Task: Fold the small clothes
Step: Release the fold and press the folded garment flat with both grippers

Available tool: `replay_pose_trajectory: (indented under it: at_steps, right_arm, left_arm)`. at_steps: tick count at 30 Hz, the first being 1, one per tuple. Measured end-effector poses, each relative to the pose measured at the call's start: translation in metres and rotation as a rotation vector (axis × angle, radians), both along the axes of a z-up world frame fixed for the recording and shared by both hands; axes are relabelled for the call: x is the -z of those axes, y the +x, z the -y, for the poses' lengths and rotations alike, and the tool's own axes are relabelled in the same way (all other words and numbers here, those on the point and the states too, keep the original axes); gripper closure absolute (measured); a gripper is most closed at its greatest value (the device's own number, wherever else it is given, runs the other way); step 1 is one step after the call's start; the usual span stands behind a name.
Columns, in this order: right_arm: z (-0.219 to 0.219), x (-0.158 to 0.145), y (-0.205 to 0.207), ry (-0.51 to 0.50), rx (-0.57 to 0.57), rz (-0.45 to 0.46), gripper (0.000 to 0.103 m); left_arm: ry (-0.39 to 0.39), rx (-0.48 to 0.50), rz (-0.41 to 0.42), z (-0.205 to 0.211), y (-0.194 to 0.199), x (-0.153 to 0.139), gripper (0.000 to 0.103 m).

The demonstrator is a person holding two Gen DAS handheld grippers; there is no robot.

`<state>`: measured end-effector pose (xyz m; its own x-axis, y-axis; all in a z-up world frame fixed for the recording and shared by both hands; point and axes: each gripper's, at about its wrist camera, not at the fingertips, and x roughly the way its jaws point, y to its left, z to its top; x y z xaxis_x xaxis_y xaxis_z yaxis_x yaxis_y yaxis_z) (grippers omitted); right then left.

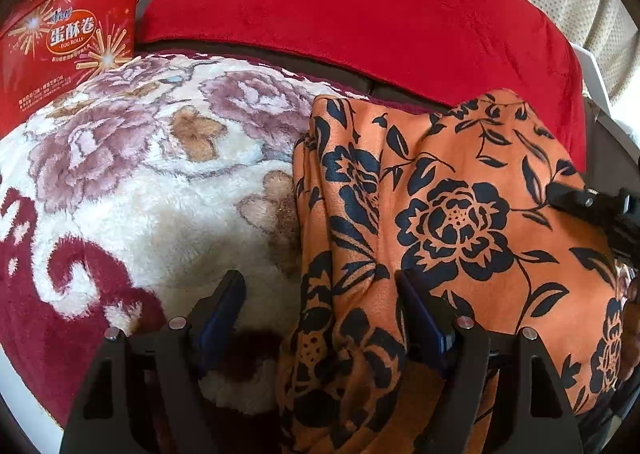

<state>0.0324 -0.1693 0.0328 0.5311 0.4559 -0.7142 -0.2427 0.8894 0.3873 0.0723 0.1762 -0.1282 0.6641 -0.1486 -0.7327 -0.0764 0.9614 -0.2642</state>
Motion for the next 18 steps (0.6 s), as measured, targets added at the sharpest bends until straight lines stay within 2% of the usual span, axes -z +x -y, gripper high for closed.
replay_pose_trajectory:
  at_steps: [2, 3, 4, 5, 7, 9, 10, 12, 14, 15, 16, 18]
  right_arm:
    - [0.000, 0.009, 0.001, -0.034, 0.024, -0.003, 0.066]
    - [0.007, 0.021, 0.005, -0.016, 0.053, -0.043, 0.062]
    - [0.016, 0.032, 0.009, 0.028, 0.077, -0.084, 0.055]
    - [0.026, 0.036, 0.009, 0.097, 0.089, -0.106, 0.052]
    - [0.033, 0.035, 0.003, 0.164, 0.090, -0.123, 0.041]
    - [0.040, 0.027, -0.006, 0.193, 0.069, -0.108, 0.039]
    - [0.044, 0.024, -0.011, 0.210, 0.062, -0.101, 0.034]
    - [0.050, 0.024, -0.021, 0.251, 0.061, -0.115, 0.029]
    - [0.044, 0.034, -0.024, 0.276, 0.034, -0.162, 0.029]
    - [0.045, 0.040, -0.025, 0.272, 0.012, -0.180, 0.030]
    - [0.037, 0.046, -0.024, 0.250, -0.022, -0.197, 0.042]
    - [0.023, 0.047, -0.027, 0.177, -0.052, -0.177, 0.051]
  left_arm:
    - [-0.001, 0.005, 0.002, 0.000, 0.000, 0.000, 0.023]
    - [-0.002, 0.008, 0.002, 0.000, 0.000, 0.000, 0.023]
    - [-0.006, 0.008, 0.004, -0.001, -0.001, 0.000, 0.023]
    - [-0.016, 0.007, 0.003, -0.002, -0.001, 0.000, 0.023]
    - [-0.060, -0.004, 0.001, -0.008, -0.004, -0.003, 0.023]
    - [-0.171, -0.025, 0.035, -0.021, -0.016, -0.013, 0.023]
    - [-0.212, -0.034, 0.044, -0.026, -0.022, -0.016, 0.023]
    - [-0.315, -0.051, 0.030, -0.035, -0.033, -0.016, 0.023]
    - [-0.374, -0.041, -0.049, -0.037, -0.033, -0.003, 0.023]
    - [-0.365, -0.048, -0.084, -0.035, -0.032, 0.004, 0.025]
    - [-0.344, -0.046, -0.095, -0.033, -0.030, 0.009, 0.026]
    - [-0.302, -0.030, -0.088, -0.027, -0.028, 0.005, 0.026]
